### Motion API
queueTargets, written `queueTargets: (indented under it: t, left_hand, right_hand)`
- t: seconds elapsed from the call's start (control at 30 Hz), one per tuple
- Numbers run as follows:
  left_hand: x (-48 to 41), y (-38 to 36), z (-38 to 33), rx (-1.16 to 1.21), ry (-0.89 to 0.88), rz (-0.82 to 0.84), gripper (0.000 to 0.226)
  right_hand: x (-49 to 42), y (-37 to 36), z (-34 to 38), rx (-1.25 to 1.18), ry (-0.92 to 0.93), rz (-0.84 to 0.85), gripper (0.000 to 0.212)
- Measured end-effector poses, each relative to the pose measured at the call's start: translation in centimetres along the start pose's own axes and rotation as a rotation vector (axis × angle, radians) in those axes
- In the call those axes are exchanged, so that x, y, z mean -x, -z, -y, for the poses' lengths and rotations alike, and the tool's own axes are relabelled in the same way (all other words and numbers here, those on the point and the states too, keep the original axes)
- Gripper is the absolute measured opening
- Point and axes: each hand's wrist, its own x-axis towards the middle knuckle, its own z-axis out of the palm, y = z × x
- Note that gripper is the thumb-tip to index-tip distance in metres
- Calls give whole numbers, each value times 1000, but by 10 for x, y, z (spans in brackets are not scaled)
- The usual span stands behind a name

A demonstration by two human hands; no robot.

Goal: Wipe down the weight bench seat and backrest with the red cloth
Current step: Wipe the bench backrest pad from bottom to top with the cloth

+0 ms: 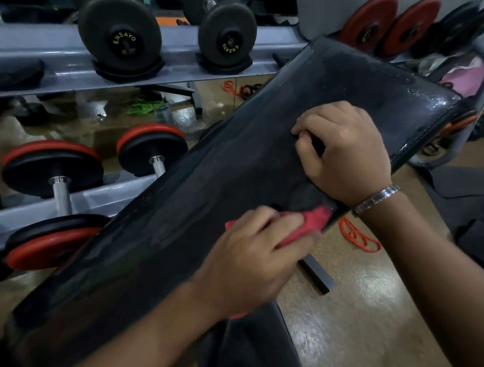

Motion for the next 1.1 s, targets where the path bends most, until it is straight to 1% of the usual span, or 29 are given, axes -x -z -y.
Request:
queueTargets:
  t: [0.03,0.07,0.1,0.2,0.23,0.27,0.3,0.37,0.4,0.43,0.47,0.5,0.57,0.63,0.67,0.7,0.73,0.77,0.83,0.87,0.9,0.93,0.97,1.03,1.1]
  left_hand:
    - [5,3,11,6,-42,20,36]
    - [8,4,23,11,-12,0,38]
    - [7,4,32,23,80,-52,39]
    - [-13,-2,35,65,476,-244,36]
    - [-21,-4,26,64,533,-258,37]
    - [-26,-6,14,75,523,-243,38]
    - [-26,-7,3,100,459,-205,39]
    - [-15,-5,-9,129,239,-101,41]
    - [-7,-1,-4,120,136,-64,41]
    - [-1,3,8,103,88,-54,42]
    - [3,5,24,90,120,-71,42]
    - [4,6,43,71,221,-112,42]
    - [-2,8,84,15,510,-222,41]
    - [-17,9,110,33,785,-311,42]
    - [-26,6,112,49,882,-336,45]
    - [-34,3,106,50,927,-344,48]
    - [-39,2,96,42,910,-342,49]
    - [-39,2,83,38,835,-325,48]
    - [-30,3,66,65,611,-263,44]
    - [-23,5,67,84,530,-231,43]
    - [-20,8,75,79,486,-213,44]
    - [-19,10,89,40,485,-207,45]
    - [-23,11,103,-2,528,-204,45]
    - [-38,10,129,-32,722,-211,43]
    - [-60,8,143,-7,904,-218,40]
  right_hand:
    - [0,-1,0,-3,0,-3,18]
    - [0,-1,1,-5,-1,-8,18]
    - [0,-2,1,-2,-3,-9,18]
    - [-1,-3,1,7,-10,-2,19]
    - [-1,-2,1,10,-14,0,20]
    - [0,-1,0,9,-17,3,20]
    - [0,-1,0,3,-23,4,20]
    - [0,0,-1,-13,-29,2,20]
    - [0,0,-1,-16,-29,3,20]
    - [0,0,-1,-17,-30,4,20]
    - [0,0,-1,-17,-32,2,21]
    - [-1,0,-1,-14,-36,-3,21]
    - [-1,-1,0,-2,-41,-2,21]
    - [-2,-1,1,0,-41,1,21]
    - [-2,-1,1,0,-43,4,21]
    - [-1,-1,2,4,-48,7,21]
    - [-1,0,2,8,-55,10,21]
    - [-1,1,2,11,-62,12,21]
    - [-1,1,1,12,-65,17,22]
    - [-1,1,2,11,-64,20,22]
    - [-1,1,2,10,-65,22,23]
    - [-2,1,2,9,-66,21,23]
    - [-2,1,2,9,-69,19,23]
    - [-3,0,3,8,-73,26,23]
    - [-2,1,3,0,-75,37,23]
